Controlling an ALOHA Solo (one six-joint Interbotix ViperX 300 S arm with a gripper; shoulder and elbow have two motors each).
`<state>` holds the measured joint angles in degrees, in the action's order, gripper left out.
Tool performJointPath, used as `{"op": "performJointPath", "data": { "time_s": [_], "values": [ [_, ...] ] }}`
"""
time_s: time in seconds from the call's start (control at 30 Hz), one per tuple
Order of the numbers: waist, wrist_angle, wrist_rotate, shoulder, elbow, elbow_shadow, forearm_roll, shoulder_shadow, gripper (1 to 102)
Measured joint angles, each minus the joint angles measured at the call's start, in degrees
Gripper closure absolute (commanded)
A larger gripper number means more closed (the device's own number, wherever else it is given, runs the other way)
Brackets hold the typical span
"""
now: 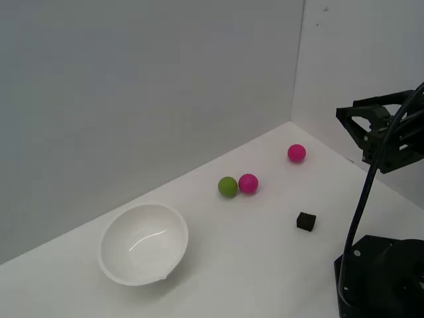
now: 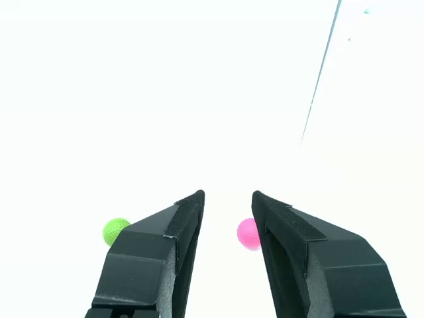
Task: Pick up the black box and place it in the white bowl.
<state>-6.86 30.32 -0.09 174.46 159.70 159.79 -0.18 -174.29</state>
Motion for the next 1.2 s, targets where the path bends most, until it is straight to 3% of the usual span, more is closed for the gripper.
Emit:
{"op": "performJointPath", "data": {
  "time_s": [0.73, 1.03, 1.2],
  "values": [
    [1.76, 0.00, 0.00, 1.49, 0.00, -0.09, 0.00, -1.67, 63],
    [1.85, 0.97, 0.00, -5.10, -1.93, -2.02, 0.00, 5.01, 63],
    [1.85, 4.13, 0.00, -11.07, -5.36, -5.54, 0.00, 11.16, 63]
  ]
}}
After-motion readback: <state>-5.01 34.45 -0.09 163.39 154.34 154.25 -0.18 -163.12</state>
